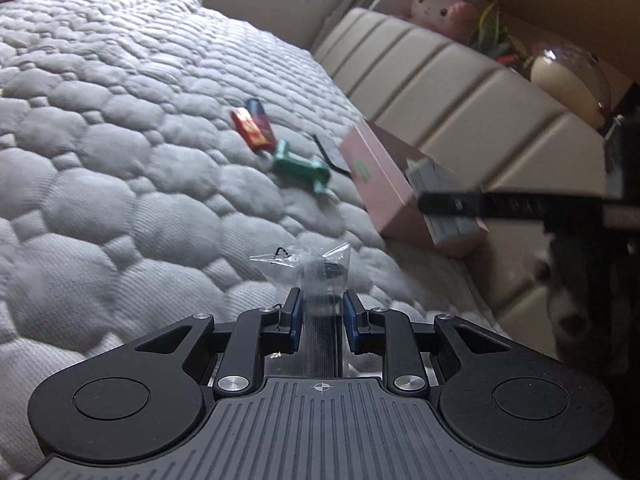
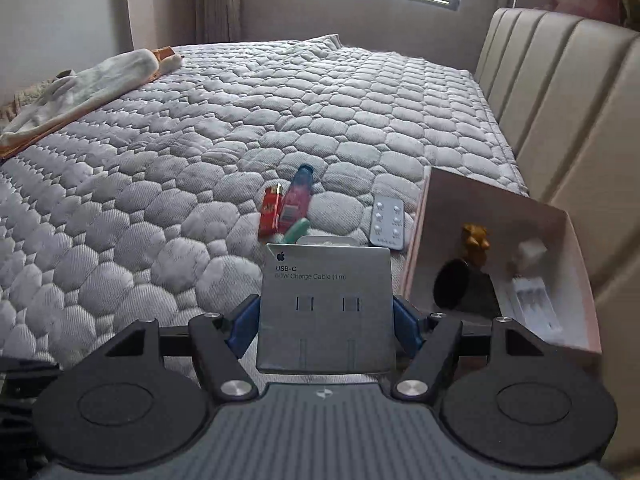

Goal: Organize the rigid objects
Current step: 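Carry the bag and cable box toward the pink box with both tools, then lower the clear bag into the pink box and open the left tool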

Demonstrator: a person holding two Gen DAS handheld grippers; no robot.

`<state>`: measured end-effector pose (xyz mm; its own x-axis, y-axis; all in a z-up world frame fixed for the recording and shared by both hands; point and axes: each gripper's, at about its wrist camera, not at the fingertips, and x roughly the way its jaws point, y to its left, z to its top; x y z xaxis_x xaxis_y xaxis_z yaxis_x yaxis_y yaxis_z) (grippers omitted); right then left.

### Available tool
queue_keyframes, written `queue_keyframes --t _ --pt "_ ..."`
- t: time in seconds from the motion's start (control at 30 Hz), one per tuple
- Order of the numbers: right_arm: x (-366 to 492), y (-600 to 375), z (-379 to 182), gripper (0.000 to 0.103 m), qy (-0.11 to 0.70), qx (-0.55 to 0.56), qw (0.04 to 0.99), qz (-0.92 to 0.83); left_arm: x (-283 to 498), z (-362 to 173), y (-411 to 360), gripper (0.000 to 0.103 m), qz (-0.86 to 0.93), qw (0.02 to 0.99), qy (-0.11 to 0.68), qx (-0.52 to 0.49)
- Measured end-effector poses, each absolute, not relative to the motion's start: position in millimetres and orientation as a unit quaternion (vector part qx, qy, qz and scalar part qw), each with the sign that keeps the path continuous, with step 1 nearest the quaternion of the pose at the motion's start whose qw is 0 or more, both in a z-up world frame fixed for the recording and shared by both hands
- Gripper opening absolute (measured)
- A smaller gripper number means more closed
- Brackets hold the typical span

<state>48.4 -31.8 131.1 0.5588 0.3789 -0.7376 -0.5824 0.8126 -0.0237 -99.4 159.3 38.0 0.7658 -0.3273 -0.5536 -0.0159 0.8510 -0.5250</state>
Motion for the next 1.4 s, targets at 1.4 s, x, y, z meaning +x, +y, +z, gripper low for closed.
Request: queue_keyframes --t 1.4 --pt "-63.9 -216.6 62.1 0.069 0.368 -0.043 0.91 0.187 130.4 99.8 -6.3 0.023 -0.137 0.922 0.315 -0.177"
